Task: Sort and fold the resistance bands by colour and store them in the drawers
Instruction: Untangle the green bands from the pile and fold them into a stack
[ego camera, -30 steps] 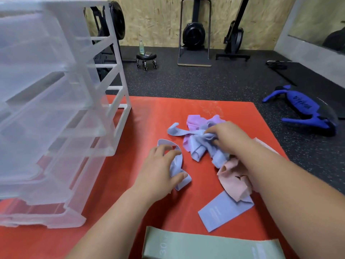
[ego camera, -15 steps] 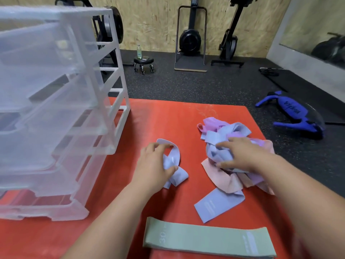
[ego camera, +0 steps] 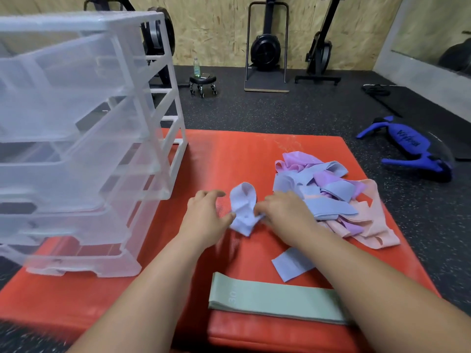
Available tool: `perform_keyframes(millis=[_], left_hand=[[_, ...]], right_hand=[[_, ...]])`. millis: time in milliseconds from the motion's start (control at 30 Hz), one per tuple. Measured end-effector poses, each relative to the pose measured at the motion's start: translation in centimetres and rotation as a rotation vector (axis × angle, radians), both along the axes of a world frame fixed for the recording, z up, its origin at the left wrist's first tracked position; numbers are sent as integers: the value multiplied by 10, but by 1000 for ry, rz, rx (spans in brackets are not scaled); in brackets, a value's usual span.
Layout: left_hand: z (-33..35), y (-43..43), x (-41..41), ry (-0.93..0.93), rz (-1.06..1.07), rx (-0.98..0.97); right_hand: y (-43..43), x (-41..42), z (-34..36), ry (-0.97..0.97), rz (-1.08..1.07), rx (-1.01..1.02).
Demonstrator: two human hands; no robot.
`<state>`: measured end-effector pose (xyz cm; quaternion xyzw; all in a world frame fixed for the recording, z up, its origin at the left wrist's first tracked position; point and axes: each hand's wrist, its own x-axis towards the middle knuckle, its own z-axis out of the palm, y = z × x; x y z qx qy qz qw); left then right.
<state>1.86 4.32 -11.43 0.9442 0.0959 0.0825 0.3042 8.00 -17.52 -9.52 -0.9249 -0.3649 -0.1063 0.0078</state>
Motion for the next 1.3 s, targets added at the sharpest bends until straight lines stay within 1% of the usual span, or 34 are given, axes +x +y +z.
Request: perform_keyframes(millis=[133,200,233,300,333,367,400,500,567,633,733,900,1000,1133,1233,1300], left_hand=[[9,-2,-16,-81,-90,-28],[14,-4,-27,-121,-118,-34],[16,-6,-34,-132,-130,-35],[19,-9,-47,-119,-160,-38],[21,-11,-55,-102,-178,-34],[22,-13,-61,-83,-198,-24],[22,-15,-68,-65,-220,-10],[23,-18,-87,-1,-286,33],[22,-17,-102,40,-345,62],[22,-14,-117,80,-408,86],[20,-13,-135,115,-476,126],[9,-15,-149,83,-469,194],[4,-18,-150,65,-465,228],[1,-18,-149,71,-455,234],[-2,-17,-146,84,-489,274],[-3,-17,-143,75,-490,292]], right_hand=[[-45,9,54,-152,-360,229],[-82,12,66,-228,-522,284],[-99,10,66,-185,-600,258],[-125,-2,57,28,-706,143],[-133,-12,50,134,-725,125],[-138,-22,42,191,-732,156],[-141,-34,34,205,-723,201],[-143,-71,13,158,-681,289],[-144,-95,-2,146,-656,398],[-146,-116,-14,128,-627,459],[-153,-136,-23,202,-581,499],[-164,-150,-31,383,-537,403],[-166,-154,-37,391,-481,311],[-177,-156,-33,378,-389,339],[-189,-161,-22,446,-254,322],[-195,-162,-21,468,-224,287]])
